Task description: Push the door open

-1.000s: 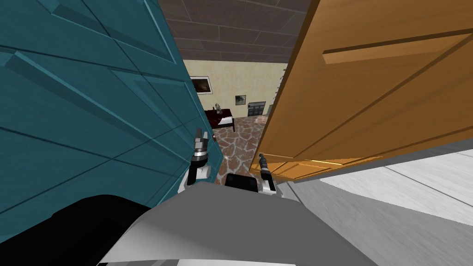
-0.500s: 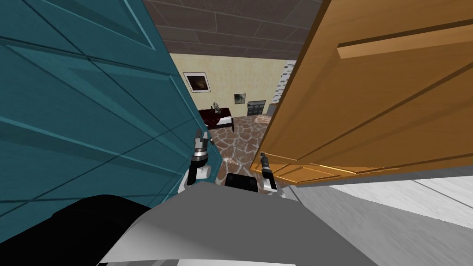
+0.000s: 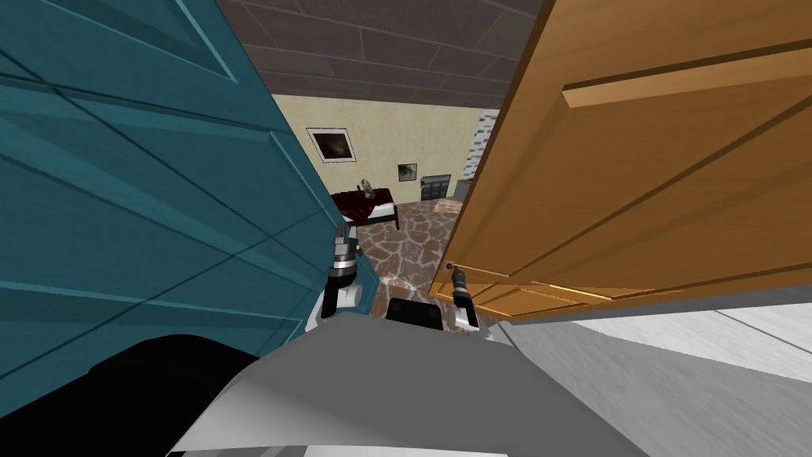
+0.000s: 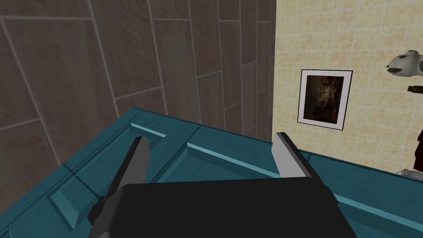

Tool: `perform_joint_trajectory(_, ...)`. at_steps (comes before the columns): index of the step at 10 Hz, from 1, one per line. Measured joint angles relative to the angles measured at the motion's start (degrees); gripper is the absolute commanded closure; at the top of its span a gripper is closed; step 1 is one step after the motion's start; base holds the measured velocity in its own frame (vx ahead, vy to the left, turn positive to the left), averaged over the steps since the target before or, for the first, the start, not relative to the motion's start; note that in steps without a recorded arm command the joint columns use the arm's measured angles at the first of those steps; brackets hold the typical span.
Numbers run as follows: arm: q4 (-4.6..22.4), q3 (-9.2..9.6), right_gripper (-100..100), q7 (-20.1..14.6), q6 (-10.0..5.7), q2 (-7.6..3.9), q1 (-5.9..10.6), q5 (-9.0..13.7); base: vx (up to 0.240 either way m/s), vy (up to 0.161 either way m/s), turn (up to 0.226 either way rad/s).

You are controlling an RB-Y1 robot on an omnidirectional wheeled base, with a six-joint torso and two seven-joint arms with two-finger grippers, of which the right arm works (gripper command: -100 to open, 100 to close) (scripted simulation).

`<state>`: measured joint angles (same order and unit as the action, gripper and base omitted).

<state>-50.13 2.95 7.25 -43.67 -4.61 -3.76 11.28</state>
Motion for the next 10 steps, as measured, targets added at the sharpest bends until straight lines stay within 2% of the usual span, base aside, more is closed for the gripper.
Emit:
perform_joint_trajectory(3, -0.78, 0.3, -100, 0.16, 0.42, 0.46, -0.22, 0.2, -0.244, 0.055, -0.05)
perform_joint_trajectory(6, -1.58, 0.68, -100, 0.27, 0.81, 2.09, -0.55, 0.42, -0.18, 0.065, -0.041)
perform_joint_trajectory(7, -1.69, 0.71, -100, 0.3, 0.9, 2.18, -0.64, 0.43, 0.1, 0.023, 0.044)
perform_joint_trajectory(10, -1.26, 0.5, -100, 0.32, 0.16, 1.44, -0.69, 0.58, 0.199, -0.022, 0.024)
